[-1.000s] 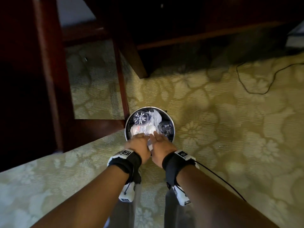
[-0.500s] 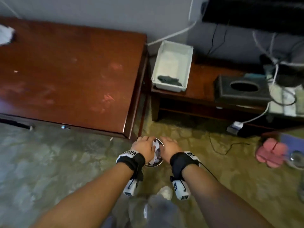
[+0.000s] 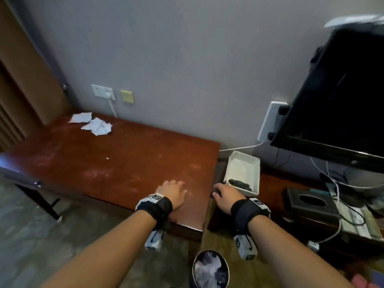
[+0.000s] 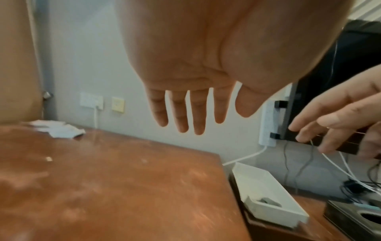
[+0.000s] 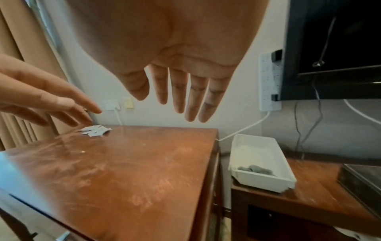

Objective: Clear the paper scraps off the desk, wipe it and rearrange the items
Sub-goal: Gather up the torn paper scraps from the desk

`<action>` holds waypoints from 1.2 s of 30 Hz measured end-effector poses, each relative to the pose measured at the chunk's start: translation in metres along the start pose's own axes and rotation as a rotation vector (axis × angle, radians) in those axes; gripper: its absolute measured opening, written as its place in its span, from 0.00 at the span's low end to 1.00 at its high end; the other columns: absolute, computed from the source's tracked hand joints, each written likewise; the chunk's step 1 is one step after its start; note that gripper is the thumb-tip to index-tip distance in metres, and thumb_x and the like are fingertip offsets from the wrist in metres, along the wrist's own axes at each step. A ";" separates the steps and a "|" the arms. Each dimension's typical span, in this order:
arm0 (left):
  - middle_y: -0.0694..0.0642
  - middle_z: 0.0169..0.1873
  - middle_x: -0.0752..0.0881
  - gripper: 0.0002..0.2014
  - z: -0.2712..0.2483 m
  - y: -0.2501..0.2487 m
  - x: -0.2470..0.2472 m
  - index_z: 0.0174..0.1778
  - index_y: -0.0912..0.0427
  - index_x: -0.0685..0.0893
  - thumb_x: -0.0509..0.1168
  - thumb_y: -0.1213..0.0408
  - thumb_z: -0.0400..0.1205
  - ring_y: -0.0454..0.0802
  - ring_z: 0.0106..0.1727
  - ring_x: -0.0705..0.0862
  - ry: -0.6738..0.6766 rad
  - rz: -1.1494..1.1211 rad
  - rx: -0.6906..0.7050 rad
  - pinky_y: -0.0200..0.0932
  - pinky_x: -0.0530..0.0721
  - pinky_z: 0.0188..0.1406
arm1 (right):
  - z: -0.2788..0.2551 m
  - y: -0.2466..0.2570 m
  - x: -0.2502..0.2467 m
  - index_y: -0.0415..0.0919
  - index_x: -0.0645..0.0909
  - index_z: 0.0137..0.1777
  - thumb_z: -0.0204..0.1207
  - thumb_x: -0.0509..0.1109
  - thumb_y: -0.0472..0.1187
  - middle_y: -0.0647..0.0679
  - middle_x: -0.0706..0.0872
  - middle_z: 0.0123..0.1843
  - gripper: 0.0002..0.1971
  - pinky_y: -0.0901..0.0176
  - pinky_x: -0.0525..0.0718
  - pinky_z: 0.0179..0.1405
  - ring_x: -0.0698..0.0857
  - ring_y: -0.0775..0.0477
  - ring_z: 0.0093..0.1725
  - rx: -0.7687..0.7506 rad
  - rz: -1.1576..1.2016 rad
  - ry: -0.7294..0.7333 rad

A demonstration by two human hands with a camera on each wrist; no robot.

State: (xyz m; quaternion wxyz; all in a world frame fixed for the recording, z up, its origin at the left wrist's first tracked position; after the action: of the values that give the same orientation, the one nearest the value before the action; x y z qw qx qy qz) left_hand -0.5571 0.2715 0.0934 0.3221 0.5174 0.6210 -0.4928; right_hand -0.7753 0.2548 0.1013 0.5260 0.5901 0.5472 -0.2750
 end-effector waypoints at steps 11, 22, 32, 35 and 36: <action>0.53 0.75 0.74 0.24 -0.070 0.241 -0.137 0.80 0.45 0.68 0.49 0.45 0.88 0.58 0.75 0.71 -0.175 0.053 -0.226 0.58 0.73 0.71 | 0.069 0.242 -0.036 0.50 0.70 0.77 0.85 0.58 0.54 0.46 0.77 0.74 0.22 0.54 0.75 0.68 0.76 0.44 0.73 -0.162 -0.155 -0.056; 0.53 0.75 0.74 0.24 -0.062 0.438 -0.210 0.79 0.46 0.69 0.50 0.45 0.87 0.57 0.76 0.69 -0.259 0.006 -0.462 0.59 0.70 0.73 | 0.229 0.465 -0.009 0.51 0.69 0.78 0.85 0.57 0.54 0.47 0.76 0.75 0.22 0.52 0.76 0.71 0.76 0.45 0.72 -0.388 -0.186 0.038; 0.51 0.72 0.75 0.23 -0.045 0.599 -0.242 0.77 0.44 0.71 0.51 0.45 0.86 0.57 0.73 0.71 -0.241 -0.060 -0.661 0.58 0.72 0.72 | 0.348 0.619 0.053 0.51 0.69 0.77 0.85 0.59 0.55 0.48 0.76 0.75 0.23 0.51 0.77 0.70 0.77 0.46 0.72 -0.488 -0.174 0.175; 0.50 0.73 0.74 0.24 -0.015 0.645 -0.246 0.79 0.44 0.69 0.51 0.45 0.86 0.55 0.74 0.70 -0.211 -0.065 -0.629 0.56 0.71 0.72 | 0.382 0.642 0.070 0.52 0.69 0.77 0.84 0.61 0.55 0.49 0.77 0.74 0.23 0.51 0.78 0.70 0.78 0.47 0.71 -0.459 -0.166 0.181; 0.49 0.73 0.74 0.24 -0.001 0.660 -0.248 0.79 0.44 0.69 0.51 0.45 0.87 0.55 0.74 0.70 -0.201 -0.061 -0.606 0.56 0.71 0.72 | 0.393 0.647 0.074 0.53 0.69 0.77 0.83 0.61 0.55 0.50 0.76 0.74 0.23 0.51 0.77 0.70 0.78 0.48 0.71 -0.441 -0.164 0.179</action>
State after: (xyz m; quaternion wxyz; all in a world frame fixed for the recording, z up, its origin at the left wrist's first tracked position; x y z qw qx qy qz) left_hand 0.1408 0.1782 0.1353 0.5064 0.3280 0.7199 -0.3432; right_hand -0.0532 0.0175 0.1250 0.5676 0.4367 0.6844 -0.1372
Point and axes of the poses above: each hand's wrist, its own z-axis towards the middle knuckle, its own x-axis out of the palm, y = z × x, the point moved 1 cm from there along z, towards the middle knuckle
